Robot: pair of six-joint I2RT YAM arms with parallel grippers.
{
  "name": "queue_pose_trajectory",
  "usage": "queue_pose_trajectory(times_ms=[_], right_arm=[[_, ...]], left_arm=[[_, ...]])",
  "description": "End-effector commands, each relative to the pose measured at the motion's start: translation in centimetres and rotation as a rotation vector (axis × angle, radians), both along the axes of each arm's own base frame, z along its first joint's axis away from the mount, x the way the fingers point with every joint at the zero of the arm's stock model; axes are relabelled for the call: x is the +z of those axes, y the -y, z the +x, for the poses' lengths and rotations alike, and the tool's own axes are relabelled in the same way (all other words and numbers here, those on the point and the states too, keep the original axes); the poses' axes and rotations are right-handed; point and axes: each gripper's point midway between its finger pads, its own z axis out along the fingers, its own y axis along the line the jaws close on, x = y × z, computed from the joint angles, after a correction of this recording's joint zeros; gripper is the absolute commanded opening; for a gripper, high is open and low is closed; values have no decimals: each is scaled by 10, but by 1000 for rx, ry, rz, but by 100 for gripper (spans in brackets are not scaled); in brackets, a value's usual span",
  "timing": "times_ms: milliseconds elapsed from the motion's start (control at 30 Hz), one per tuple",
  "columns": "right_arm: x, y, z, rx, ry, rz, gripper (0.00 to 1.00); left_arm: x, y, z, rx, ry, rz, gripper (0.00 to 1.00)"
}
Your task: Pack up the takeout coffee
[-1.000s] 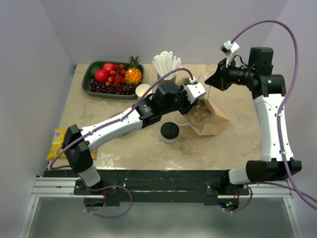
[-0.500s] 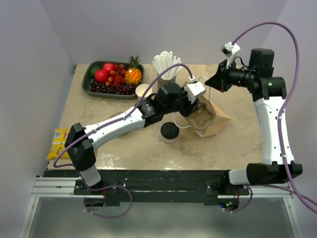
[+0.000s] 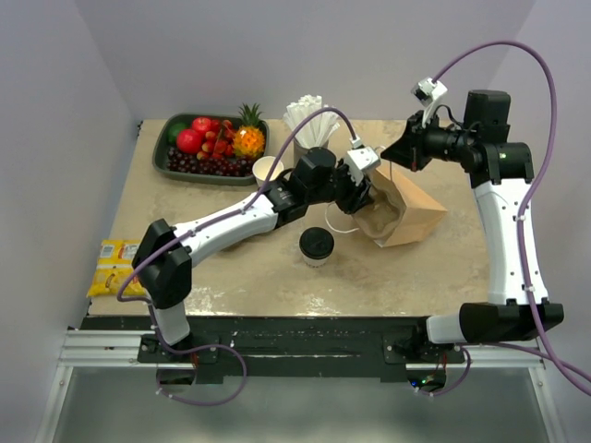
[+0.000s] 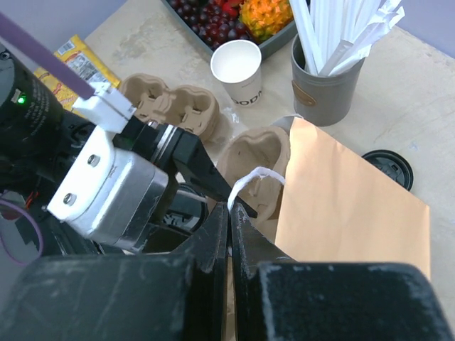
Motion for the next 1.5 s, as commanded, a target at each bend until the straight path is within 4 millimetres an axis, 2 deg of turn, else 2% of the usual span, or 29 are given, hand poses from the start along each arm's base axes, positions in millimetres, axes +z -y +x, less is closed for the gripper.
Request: queue_pose_trajectory(times_ms=[0,100,233,600,767,1133,1367,1467], right_arm=[[17,-5,-6,24,41,23,0],[11,-2,-2,7,34,13,0],[8,-3,1,3,30,16,0],[16,-4,1,1,46,33,0],[17,-4,1,-5,48,43,0],[19,-1,-7,-28,65,32,0],[14,1,-10,-32,67,14,0],[15,2,-9,-35,72,13,0]], left_arm=[[30,10,1,-33,-14,-120,18],[48,10,0,-38,17,-159,17],[70,15,-17,-143,47,-209,16],[51,22,-39,-279,-8,-211,13],[56,24,-50,-352,-9,-256,13],[44,23,-19,-152,-86,-272,11],[41,29,-13,-126,-142,-285,9],[44,33,-18,-160,-169,-309,9]])
